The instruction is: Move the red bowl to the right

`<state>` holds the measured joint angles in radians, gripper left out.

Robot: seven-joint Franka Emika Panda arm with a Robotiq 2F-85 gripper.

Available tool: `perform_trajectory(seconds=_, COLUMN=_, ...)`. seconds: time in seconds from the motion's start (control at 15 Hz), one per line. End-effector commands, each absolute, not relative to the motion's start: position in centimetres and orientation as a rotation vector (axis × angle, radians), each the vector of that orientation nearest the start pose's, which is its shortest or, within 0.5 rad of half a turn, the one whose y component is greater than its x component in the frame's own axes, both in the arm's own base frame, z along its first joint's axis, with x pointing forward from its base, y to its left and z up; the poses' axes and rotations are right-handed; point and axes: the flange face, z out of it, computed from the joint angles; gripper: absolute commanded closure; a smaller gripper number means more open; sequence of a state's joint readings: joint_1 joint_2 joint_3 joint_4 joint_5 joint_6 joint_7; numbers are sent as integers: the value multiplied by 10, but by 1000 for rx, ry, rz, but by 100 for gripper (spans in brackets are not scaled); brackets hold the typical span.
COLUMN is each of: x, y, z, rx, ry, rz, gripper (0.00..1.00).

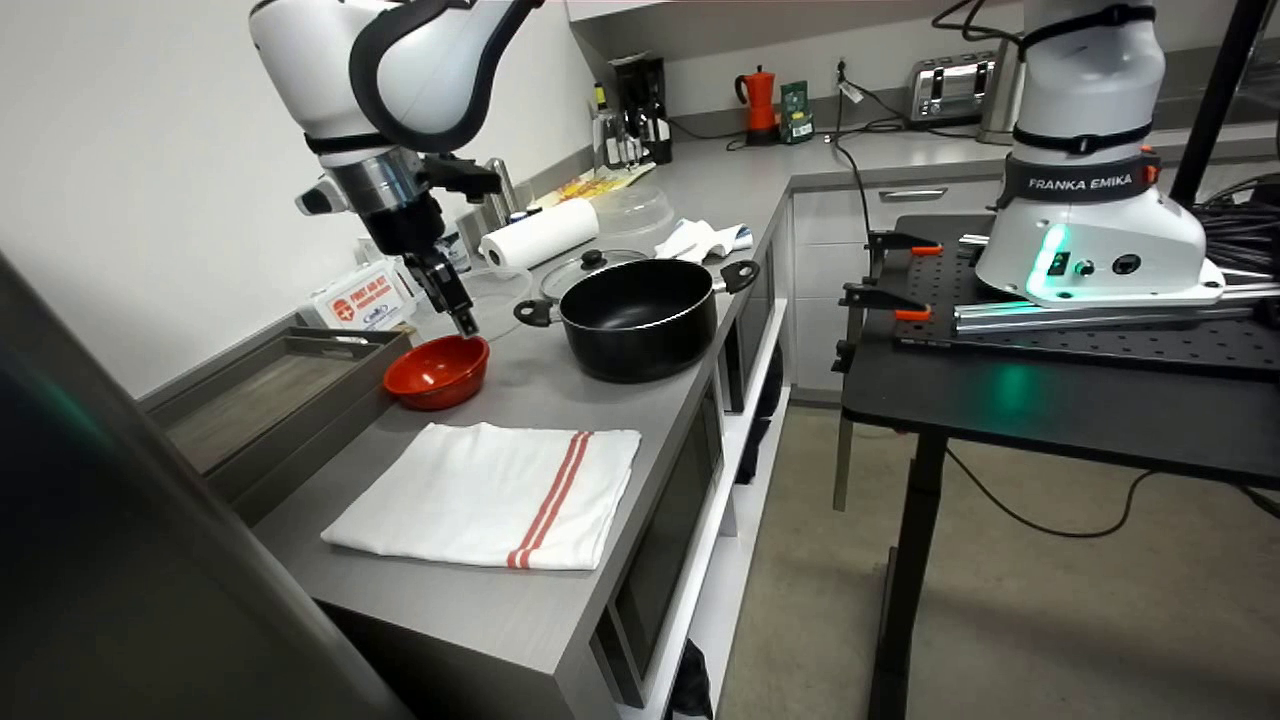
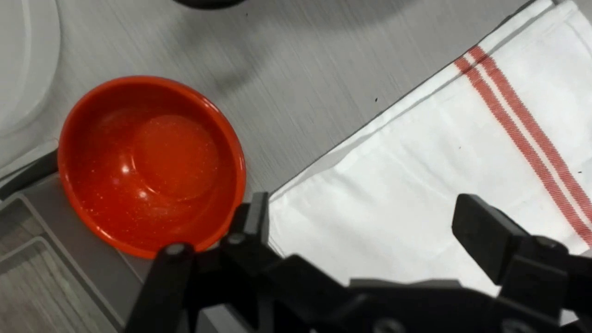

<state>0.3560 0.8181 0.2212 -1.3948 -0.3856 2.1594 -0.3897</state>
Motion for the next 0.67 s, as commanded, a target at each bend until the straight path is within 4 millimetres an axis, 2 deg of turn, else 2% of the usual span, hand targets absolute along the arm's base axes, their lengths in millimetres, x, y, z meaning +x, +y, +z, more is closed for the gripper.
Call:
perform_trajectory(seconds=0.0, x=664, y=367, z=205, rx=-2771, ry=-1845, rz=-91, gripper=0)
perform_trajectory(seconds=0.4, x=702, y=338, z=160, rx=-2805, ry=-1846, rz=-188, gripper=0)
perform_trajectory(seconds=0.6, x=712, y=325, z=138, rx=-2820, ry=-1818, rz=-177, gripper=0)
